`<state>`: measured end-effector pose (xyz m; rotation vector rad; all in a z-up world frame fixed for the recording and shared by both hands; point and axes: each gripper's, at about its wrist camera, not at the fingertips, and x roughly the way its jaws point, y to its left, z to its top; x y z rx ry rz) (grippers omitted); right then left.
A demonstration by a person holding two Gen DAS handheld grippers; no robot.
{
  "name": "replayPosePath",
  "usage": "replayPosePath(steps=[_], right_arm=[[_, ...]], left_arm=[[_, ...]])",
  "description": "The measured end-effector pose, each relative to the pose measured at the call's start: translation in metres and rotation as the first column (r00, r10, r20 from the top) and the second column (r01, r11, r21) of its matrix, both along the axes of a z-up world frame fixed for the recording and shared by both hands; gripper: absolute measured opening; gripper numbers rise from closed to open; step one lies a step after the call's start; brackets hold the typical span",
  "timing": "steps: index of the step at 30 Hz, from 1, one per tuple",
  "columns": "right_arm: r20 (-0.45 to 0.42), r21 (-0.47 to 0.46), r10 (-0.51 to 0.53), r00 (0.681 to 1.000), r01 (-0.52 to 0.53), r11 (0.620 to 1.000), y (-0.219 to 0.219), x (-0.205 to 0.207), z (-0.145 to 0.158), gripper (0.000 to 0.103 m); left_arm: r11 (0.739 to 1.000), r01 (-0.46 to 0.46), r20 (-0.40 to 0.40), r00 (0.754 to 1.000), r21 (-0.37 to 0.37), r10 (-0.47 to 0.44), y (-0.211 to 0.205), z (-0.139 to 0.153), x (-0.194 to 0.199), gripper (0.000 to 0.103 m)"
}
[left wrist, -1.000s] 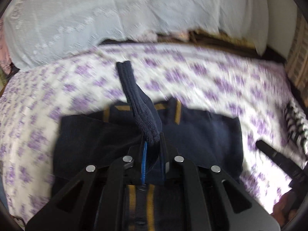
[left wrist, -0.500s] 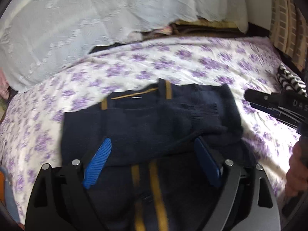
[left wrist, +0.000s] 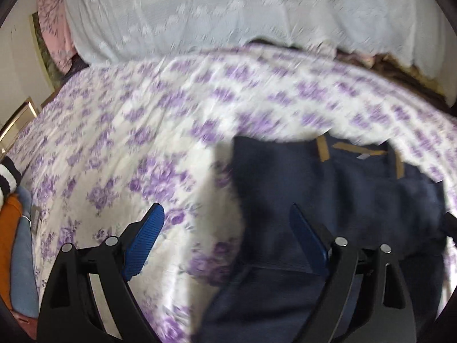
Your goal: Fold small clothes
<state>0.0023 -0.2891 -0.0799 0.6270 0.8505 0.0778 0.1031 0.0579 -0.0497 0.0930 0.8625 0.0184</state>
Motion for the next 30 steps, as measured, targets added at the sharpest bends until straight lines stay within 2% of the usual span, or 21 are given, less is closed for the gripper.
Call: replayPosePath(steps=[2,3,4,5,7,9,12,13,14,16,18,20,23,25,26,27,28,29,30], right_arm=[[-0.027,-0.042,-0.002,1.0,0.001,0.999,0.006,0.011,-0.006,0.022],[-0.026,-0.057,-0.003,1.0,0.001,0.998,0.007,0.012,-0.007,0.02],[-0.02,-0.091,0.003,1.0,-0.005,0.996,0.012,0.013,-0.004,0.02],[-0.005,-0.137,0.002,1.0,-0.002,0.991,0.016,0.013,0.0,0.013],[0.041,-0.171,-0.015,0.999,0.021,0.985,0.016,0.01,0.01,0.005],[0.063,-0.17,-0.03,0.998,0.041,0.985,0.011,0.009,0.018,0.004],[-0.025,-0.282,-0.06,0.998,0.05,0.958,0.003,0.018,0.003,0.0],[-0.039,-0.258,-0.048,0.998,0.036,0.965,-0.002,0.018,-0.007,0.0],[-0.015,-0.235,-0.067,0.998,0.062,0.97,-0.005,0.014,-0.005,0.0],[0.038,-0.224,-0.087,0.996,0.093,0.97,-0.005,0.008,0.011,0.002],[0.106,-0.257,-0.041,0.994,0.067,0.964,0.009,0.006,0.031,0.002],[0.118,-0.289,0.052,0.992,-0.015,0.957,0.034,0.014,0.043,0.002],[0.053,-0.318,0.144,0.988,-0.12,0.94,0.064,0.035,0.028,0.002],[-0.027,-0.336,0.155,0.988,-0.155,0.929,0.072,0.05,0.001,0.001],[-0.008,-0.318,0.154,0.988,-0.148,0.937,0.069,0.051,-0.005,0.0],[-0.009,-0.298,0.152,0.988,-0.148,0.943,0.067,0.051,-0.004,0.0],[-0.012,-0.287,0.147,0.989,-0.145,0.947,0.063,0.05,0.0,0.0],[-0.002,-0.3,0.139,0.99,-0.133,0.945,0.063,0.046,0.003,0.0],[0.015,-0.319,0.125,0.992,-0.114,0.941,0.067,0.041,0.008,0.001]], left_arm=[[1.0,-0.014,-0.073,0.997,0.013,0.015,0.007,-0.024,0.011,0.09],[1.0,-0.017,-0.108,0.994,-0.005,0.017,0.012,-0.038,0.015,0.095],[1.0,-0.023,-0.09,0.996,-0.019,0.021,0.015,-0.04,0.013,0.096],[1.0,-0.022,-0.085,0.996,-0.017,0.021,0.015,-0.039,0.012,0.096],[1.0,-0.018,-0.079,0.997,0.014,0.019,0.013,-0.036,0.01,0.095],[1.0,-0.021,-0.068,0.997,0.012,0.022,0.015,-0.031,0.005,0.095],[0.998,-0.06,-0.047,0.997,-0.016,0.059,0.024,-0.021,0.003,0.095],[0.997,-0.07,-0.047,0.997,-0.025,0.068,0.027,-0.018,0.005,0.095],[0.996,-0.077,-0.049,0.996,-0.033,0.076,0.03,-0.015,0.006,0.094],[0.996,-0.085,-0.023,0.996,-0.035,0.084,0.03,-0.006,0.007,0.087],[0.997,-0.039,0.026,0.999,-0.062,0.041,0.021,0.009,0.007,0.087],[0.997,0.029,0.046,0.999,-0.076,-0.026,0.005,0.019,0.012,0.087],[0.992,0.116,0.009,0.993,-0.059,-0.115,-0.022,0.013,0.029,0.087],[0.994,0.113,-0.075,0.991,-0.014,-0.113,-0.034,-0.014,0.048,0.088],[0.994,0.107,-0.123,0.987,-0.004,-0.107,-0.035,-0.03,0.057,0.097],[0.995,0.085,-0.108,0.99,-0.043,-0.089,-0.028,-0.037,0.06,0.099],[0.99,0.077,-0.111,0.99,-0.116,-0.089,-0.018,-0.039,0.061,0.099],[0.985,0.059,-0.131,0.988,-0.163,-0.081,-0.011,-0.037,0.062,0.099],[0.985,0.043,-0.128,0.99,-0.169,-0.065,-0.007,-0.034,0.058,0.099]])
